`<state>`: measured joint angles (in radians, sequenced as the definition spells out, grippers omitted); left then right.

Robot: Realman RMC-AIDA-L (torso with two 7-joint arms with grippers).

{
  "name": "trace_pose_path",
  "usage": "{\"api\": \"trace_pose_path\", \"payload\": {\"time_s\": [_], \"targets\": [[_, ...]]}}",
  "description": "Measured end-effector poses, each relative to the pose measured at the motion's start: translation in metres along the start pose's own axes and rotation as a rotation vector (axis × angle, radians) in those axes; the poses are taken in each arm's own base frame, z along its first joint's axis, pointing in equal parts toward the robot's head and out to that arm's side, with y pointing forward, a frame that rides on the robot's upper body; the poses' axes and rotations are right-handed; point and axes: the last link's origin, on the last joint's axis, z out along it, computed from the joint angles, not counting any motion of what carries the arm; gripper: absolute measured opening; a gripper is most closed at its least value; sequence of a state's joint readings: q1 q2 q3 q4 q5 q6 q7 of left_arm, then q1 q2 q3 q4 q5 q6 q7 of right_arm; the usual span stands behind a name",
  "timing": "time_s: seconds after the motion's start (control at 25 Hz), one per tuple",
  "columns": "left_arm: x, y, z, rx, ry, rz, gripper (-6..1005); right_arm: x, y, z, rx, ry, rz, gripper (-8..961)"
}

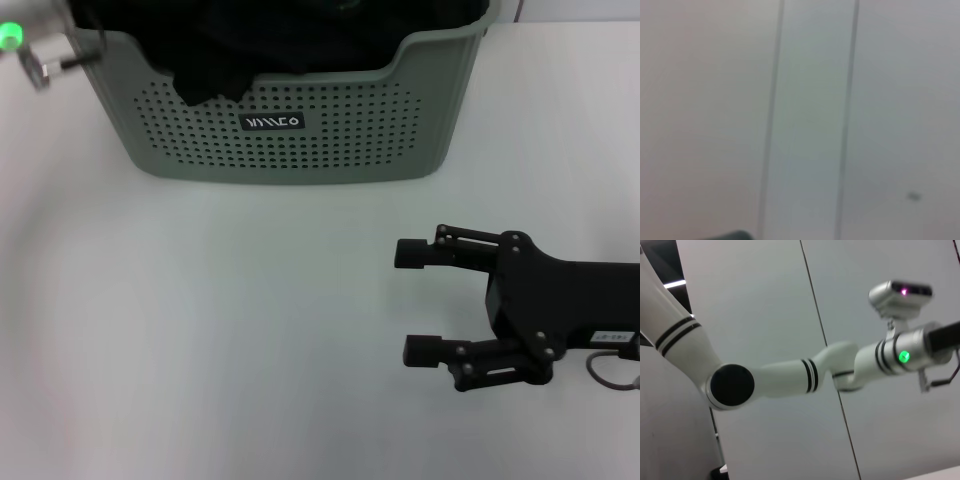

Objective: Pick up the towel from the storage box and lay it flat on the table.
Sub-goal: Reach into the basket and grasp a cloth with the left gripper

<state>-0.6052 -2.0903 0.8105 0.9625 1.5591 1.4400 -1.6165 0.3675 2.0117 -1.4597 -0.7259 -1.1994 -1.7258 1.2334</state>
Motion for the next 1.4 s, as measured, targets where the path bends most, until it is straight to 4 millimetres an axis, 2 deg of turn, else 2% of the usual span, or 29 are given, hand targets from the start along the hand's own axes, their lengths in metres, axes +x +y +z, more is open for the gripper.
{"api": "trace_pose_path", "payload": {"time_s": [0.24, 0.56, 0.72, 0.88, 1.0, 1.4], "targets": [[0.012, -0.024, 0.027, 0.166, -0.044, 0.112, 756, 0.004, -0.003, 0.005, 0.012, 0.024, 0.006, 855], [0.002, -0.043, 0.070, 0.348, -0.152, 0.311, 757, 0.006, -0.004, 0.009, 0.003, 0.038, 0.008, 854], [-0.003, -0.051, 0.080, 0.393, -0.180, 0.316, 757, 0.006, -0.004, 0.010, 0.001, 0.037, 0.009, 854], [-0.006, -0.054, 0.080, 0.417, -0.188, 0.307, 757, 0.005, -0.003, 0.011, 0.001, 0.025, 0.010, 853], [-0.008, -0.055, 0.076, 0.430, -0.176, 0.296, 685, 0.006, -0.002, 0.010, 0.002, 0.020, 0.014, 853], [-0.012, -0.057, 0.067, 0.455, -0.149, 0.262, 292, 0.006, -0.002, 0.010, 0.001, 0.017, 0.015, 852]]}}
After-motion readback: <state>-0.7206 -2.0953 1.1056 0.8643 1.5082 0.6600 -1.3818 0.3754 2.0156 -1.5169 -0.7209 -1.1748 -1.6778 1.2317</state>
